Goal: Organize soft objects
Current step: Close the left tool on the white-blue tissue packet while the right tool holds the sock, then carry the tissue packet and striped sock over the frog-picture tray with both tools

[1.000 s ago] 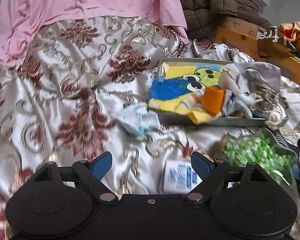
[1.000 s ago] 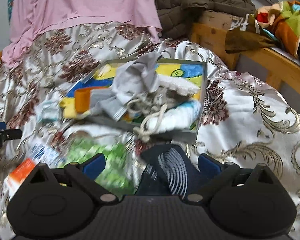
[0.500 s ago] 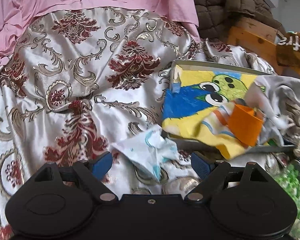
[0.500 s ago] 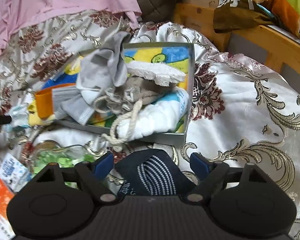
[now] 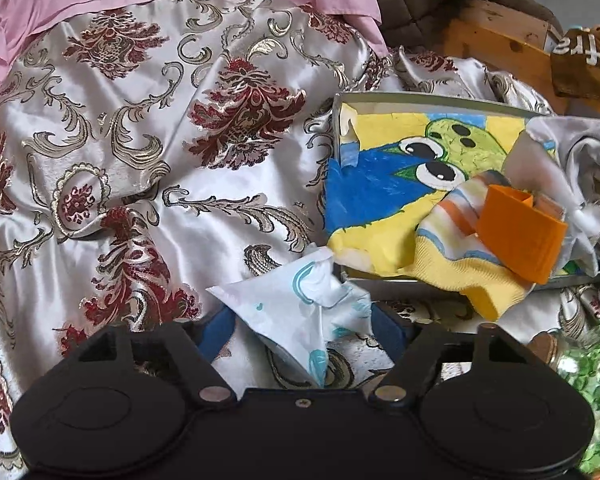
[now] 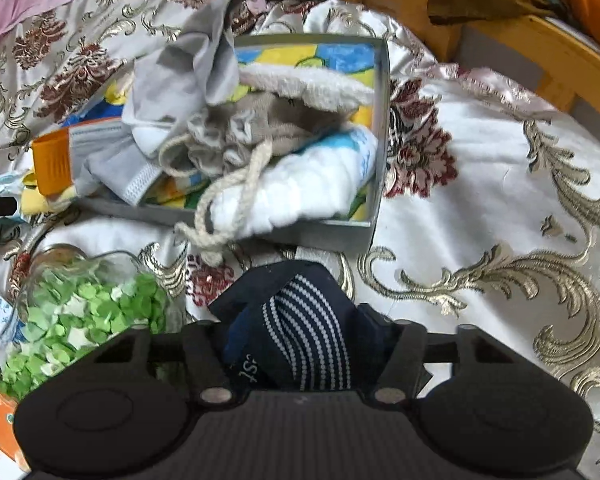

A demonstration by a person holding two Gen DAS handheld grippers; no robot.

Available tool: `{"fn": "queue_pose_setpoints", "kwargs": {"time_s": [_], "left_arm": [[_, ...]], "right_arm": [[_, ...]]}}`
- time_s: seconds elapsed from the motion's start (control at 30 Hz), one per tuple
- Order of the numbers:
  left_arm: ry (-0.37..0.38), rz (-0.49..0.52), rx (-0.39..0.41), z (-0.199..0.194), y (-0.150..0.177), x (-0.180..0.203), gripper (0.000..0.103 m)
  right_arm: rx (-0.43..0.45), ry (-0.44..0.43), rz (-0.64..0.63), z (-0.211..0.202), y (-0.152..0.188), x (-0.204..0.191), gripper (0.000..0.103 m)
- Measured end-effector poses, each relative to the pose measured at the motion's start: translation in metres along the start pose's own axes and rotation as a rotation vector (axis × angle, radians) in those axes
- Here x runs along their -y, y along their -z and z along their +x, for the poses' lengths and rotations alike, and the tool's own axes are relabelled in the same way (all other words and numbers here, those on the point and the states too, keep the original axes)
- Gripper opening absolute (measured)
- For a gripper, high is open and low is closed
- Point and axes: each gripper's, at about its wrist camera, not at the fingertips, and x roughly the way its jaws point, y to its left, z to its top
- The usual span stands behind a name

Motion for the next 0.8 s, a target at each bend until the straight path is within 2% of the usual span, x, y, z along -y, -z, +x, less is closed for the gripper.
{"fn": "queue_pose_setpoints", "kwargs": {"time_s": [0.1,0.27,0.37,0.53,0.8], "left_arm": [[-0.013,0.007,0.010,0.004,0.000,-0.001,0.065],[-0.010,-0.009,0.026,0.004,0.003,-0.006,0.043],[-0.006,0.005,0.031,0.000,0.006,-0.004,0.037],[0.007,0.000,0.039,-0.009,0.010,0.004,0.034],[0.032,-0.034,0.046,-0.029,0.018,0.006,0.033]], "right_arm": [[-0.008,0.006,0.003,0.003,0.001,0.001,0.055],[-0.016,-0.012,-0.007,0.005,0.003,-0.002,0.026],[-0.017,-0.038,0.007,0.004,0.003,-0.002,0.010],[0.000,-0.081,0.045,-0.001,0.000,0.003,0.002],[0.063,-0.144,0.054,-0.023,-0.007,0.002,0.002]]}}
